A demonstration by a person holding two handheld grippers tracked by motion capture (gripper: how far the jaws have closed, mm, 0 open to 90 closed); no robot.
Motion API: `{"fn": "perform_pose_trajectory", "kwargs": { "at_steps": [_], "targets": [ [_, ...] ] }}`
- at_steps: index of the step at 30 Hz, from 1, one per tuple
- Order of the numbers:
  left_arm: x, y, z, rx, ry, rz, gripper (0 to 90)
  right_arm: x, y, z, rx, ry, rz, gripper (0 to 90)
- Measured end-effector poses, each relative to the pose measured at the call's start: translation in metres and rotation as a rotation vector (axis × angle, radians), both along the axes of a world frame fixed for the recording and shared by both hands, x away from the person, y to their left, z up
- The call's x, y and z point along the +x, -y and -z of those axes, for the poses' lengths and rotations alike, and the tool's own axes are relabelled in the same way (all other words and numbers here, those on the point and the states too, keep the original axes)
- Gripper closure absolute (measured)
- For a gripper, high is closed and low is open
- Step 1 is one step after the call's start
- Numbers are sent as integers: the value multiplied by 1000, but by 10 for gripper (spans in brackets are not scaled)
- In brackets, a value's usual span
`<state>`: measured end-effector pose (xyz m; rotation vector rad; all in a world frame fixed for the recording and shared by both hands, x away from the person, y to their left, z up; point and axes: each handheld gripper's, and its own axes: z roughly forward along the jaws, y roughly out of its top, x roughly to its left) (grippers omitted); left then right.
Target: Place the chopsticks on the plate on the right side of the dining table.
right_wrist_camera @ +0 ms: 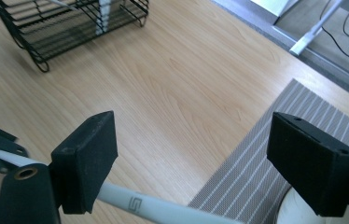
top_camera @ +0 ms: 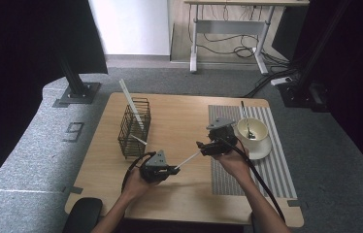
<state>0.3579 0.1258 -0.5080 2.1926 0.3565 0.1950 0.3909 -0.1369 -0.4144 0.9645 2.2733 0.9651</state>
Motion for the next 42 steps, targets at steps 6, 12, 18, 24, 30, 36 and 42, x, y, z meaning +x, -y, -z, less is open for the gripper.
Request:
{"fn": "perform_pose_trajectory", "kwargs": {
  "at_steps": [6,12,18,24,30,36,42],
  "targets": [
    [-2,2,-1,25,19,11,858,3,11,17,5,-27,28,158],
    [-3,3,-2,41,18,22,858,6,18,31,17,-56,52,166],
    [-2,3,-1,66,0,42,859,5,22,33,37,-74,32,161],
    [0,1,-2,83,-27,56,859,-5,29,25,59,-94,-23,139],
    [0,0,-1,122,-51,91,859,-17,36,30,51,-161,-80,134],
    [0,1,1,174,-78,143,859,-31,43,42,36,-203,-125,127],
    [-3,6,3,239,-94,195,859,-46,43,54,-15,-225,-190,128]
  ]
}}
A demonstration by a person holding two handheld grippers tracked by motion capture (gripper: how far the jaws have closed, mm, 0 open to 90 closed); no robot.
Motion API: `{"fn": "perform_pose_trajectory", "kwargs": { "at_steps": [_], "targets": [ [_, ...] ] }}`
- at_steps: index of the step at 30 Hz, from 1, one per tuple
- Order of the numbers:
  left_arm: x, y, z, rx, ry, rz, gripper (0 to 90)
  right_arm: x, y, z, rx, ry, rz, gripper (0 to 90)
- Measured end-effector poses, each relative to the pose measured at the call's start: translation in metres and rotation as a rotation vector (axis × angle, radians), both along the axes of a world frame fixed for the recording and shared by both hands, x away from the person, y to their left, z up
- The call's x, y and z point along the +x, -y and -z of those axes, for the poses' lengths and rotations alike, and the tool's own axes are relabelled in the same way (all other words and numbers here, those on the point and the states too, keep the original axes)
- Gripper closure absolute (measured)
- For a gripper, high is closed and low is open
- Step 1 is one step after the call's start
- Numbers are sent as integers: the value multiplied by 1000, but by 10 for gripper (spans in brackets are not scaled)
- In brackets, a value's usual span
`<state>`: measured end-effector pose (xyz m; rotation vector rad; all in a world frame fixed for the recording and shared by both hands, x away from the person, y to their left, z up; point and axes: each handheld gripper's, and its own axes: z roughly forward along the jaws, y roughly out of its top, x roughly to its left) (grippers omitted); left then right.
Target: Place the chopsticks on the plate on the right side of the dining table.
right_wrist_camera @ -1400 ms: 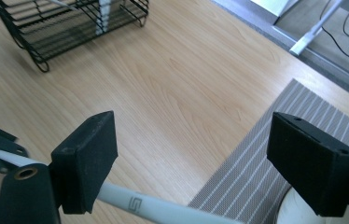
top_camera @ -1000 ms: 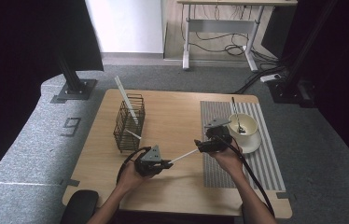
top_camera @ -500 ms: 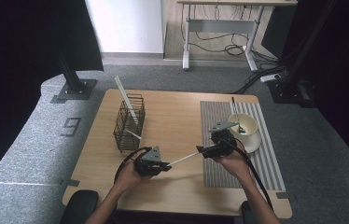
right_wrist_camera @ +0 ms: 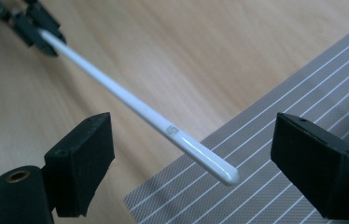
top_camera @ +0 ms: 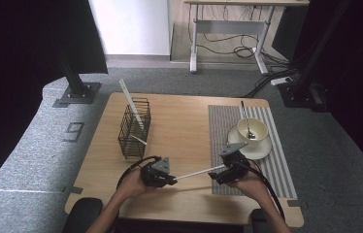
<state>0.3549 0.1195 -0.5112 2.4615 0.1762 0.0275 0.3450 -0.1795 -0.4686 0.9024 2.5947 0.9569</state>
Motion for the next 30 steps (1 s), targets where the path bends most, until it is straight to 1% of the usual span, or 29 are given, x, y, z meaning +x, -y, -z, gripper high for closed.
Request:
{"fn": "perform_pose_trajectory", "kwargs": {
  "at_steps": [4,6,12,15,18,21,24,27,30],
  "targets": [
    [-3,4,3,48,0,32,858,-9,-4,8,-34,-25,-46,132],
    [-4,6,4,65,-5,47,859,-13,-7,11,-52,-35,-69,153],
    [-8,11,6,87,-16,83,859,-19,-16,22,-124,-68,-105,312],
    [-9,13,7,96,-21,95,859,-21,-18,27,-162,-75,-114,388],
    [-10,13,7,100,-20,103,858,-22,-20,29,-186,-74,-131,467],
    [-10,14,8,102,-20,110,858,-24,-23,30,-204,-76,-160,566],
    [-11,14,8,108,-17,114,858,-25,-25,32,-228,-64,-176,645],
    [-11,14,7,108,-8,117,858,-27,-26,32,-248,-49,-202,675],
    [-12,14,7,106,5,122,857,-28,-28,32,-261,-51,-220,694]
  ]
}}
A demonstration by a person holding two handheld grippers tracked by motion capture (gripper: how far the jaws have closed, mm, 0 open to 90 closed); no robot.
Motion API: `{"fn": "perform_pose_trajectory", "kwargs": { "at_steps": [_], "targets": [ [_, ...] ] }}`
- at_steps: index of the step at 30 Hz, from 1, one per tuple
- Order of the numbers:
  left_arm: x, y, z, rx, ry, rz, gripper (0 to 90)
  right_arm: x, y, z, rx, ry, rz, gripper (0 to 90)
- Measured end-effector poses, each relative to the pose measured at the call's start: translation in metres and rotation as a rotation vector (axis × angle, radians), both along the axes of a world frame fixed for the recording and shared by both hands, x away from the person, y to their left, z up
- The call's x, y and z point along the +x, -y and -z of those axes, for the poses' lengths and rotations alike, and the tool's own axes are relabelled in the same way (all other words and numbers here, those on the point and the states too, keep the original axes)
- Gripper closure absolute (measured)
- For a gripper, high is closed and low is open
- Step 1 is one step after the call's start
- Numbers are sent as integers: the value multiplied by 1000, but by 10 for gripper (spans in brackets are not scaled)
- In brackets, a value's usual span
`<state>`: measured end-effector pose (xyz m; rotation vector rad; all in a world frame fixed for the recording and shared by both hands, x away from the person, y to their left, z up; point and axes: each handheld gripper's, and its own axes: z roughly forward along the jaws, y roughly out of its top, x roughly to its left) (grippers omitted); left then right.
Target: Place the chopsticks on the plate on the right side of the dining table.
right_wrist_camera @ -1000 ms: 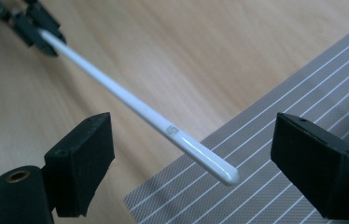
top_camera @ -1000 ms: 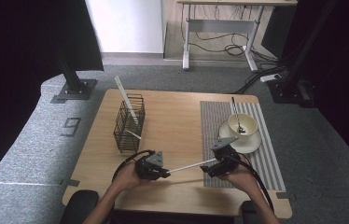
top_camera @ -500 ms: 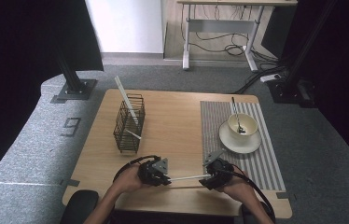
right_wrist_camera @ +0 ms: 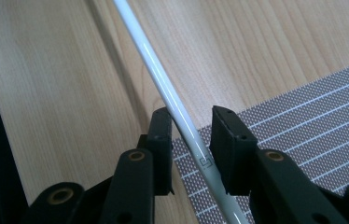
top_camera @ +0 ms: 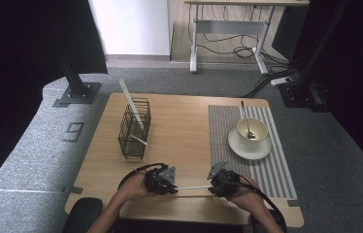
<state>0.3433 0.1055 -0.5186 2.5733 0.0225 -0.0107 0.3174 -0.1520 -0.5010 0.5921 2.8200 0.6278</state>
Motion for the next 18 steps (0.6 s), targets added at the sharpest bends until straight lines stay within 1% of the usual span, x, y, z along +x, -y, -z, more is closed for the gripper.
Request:
{"fn": "perform_pose_trajectory", "kwargs": {
  "at_steps": [5,9,14,18],
  "targets": [
    [0,0,1,-2,15,10,854,0,-2,0,-25,-17,-28,721],
    [1,-1,2,-11,19,7,849,-1,-3,-1,-47,-15,-61,740],
    [4,-5,1,-28,40,-9,829,1,-4,-4,-35,-55,-86,768],
    [6,-8,1,-46,55,-24,804,-1,-4,-5,-19,-75,-111,794]
  ]
}}
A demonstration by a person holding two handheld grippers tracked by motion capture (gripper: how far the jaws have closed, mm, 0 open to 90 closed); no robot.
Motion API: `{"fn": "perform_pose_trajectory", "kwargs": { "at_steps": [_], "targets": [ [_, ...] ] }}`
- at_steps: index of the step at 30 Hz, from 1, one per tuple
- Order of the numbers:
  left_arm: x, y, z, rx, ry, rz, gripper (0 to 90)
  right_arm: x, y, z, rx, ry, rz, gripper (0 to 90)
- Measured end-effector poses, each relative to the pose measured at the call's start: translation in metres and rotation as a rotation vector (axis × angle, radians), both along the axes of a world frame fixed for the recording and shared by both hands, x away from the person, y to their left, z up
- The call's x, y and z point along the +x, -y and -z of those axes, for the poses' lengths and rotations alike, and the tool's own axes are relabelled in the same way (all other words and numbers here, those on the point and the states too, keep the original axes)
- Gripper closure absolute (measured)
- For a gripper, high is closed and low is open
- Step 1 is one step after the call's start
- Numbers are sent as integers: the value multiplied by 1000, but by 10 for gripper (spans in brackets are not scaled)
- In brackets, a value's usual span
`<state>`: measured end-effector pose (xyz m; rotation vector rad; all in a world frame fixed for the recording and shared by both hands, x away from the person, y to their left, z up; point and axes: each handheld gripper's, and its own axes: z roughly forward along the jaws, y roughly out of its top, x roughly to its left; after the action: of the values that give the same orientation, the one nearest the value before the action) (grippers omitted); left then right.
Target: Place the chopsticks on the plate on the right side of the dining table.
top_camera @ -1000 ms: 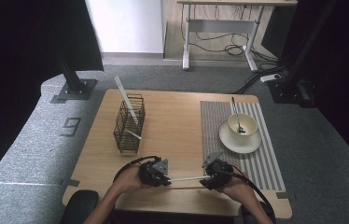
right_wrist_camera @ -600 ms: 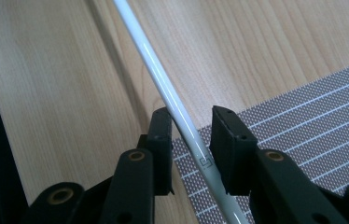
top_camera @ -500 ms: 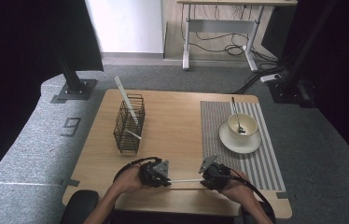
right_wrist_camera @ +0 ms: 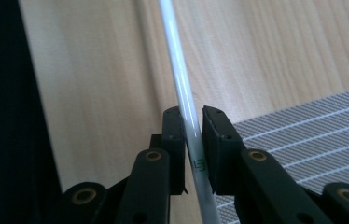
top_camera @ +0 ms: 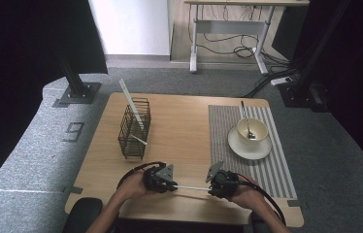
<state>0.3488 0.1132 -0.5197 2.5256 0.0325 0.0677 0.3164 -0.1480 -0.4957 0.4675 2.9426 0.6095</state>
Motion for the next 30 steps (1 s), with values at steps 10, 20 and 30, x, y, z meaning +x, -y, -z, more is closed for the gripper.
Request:
{"fn": "perform_pose_trajectory", "kwargs": {
  "at_steps": [10,20,30],
  "targets": [
    [4,-8,-5,-84,49,-95,695,-5,0,-4,52,-3,2,825],
    [12,-20,-9,-164,61,-257,446,-4,11,-6,78,10,65,826],
    [19,-29,-5,-181,29,-407,275,-5,28,-10,107,24,138,826]
  ]
}}
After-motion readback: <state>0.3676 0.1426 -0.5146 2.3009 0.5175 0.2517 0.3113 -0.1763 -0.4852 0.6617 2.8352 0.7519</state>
